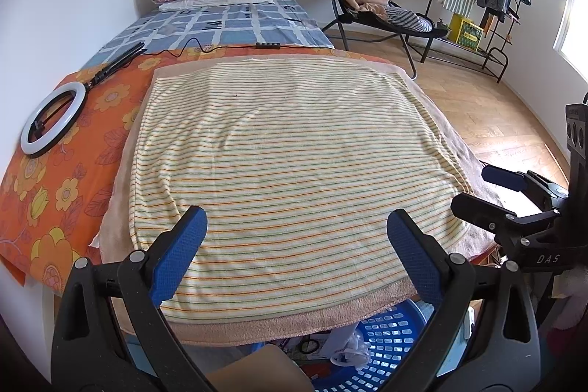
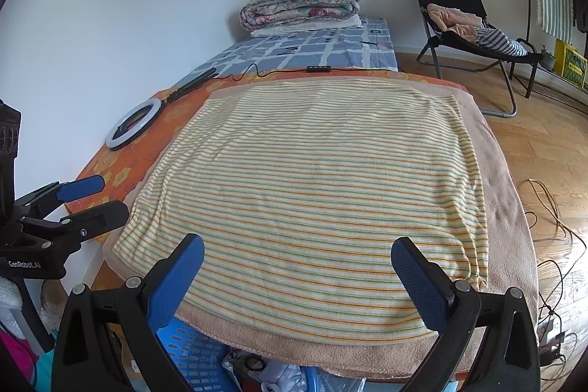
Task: Collect trash
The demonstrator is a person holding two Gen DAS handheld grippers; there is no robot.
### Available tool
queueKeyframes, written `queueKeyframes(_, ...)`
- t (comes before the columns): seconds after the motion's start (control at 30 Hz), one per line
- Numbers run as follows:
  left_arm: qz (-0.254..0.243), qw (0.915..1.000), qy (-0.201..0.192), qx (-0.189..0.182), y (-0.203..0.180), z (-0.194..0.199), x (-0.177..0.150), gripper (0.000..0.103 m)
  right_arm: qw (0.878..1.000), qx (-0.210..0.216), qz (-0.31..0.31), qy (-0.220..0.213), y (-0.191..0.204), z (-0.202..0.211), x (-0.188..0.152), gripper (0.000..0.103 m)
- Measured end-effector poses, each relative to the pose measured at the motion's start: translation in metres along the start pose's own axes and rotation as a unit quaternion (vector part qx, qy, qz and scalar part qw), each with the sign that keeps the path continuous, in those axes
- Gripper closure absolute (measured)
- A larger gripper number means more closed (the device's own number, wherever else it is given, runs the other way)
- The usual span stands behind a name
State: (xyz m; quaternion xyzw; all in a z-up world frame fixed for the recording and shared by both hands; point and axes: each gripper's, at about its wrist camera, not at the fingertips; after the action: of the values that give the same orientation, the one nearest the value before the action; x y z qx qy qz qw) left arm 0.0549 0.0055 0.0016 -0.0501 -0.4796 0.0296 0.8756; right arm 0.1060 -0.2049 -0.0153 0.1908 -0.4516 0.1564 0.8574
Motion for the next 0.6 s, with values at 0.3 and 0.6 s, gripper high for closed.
queueKeyframes(0.3, 0.0, 1.0, 0.0, 0.0, -0.0004, 0.0003, 0.0002, 0.003, 1.0, 0.0, -0.002, 0.001, -0.0008, -0.0003, -0.0007, 0.0)
queueKeyframes(0.6, -0.003, 1.0, 0.003, 0.0, -0.0024, -0.0015, -0.0046, 0.003, 1.0, -0.002, -0.004, 0.002, -0.0017, -0.0007, -0.0012, 0.0)
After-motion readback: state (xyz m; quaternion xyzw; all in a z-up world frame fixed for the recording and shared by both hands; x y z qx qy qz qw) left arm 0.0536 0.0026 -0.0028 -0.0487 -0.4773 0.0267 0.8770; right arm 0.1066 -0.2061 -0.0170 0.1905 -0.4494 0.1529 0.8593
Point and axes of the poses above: each gripper's, at about its wrist camera, not at the fingertips, and z roughly against the way its jaws point, y to its left, x to its top, and after that the axes turned 15 degrees about -y, right-handed
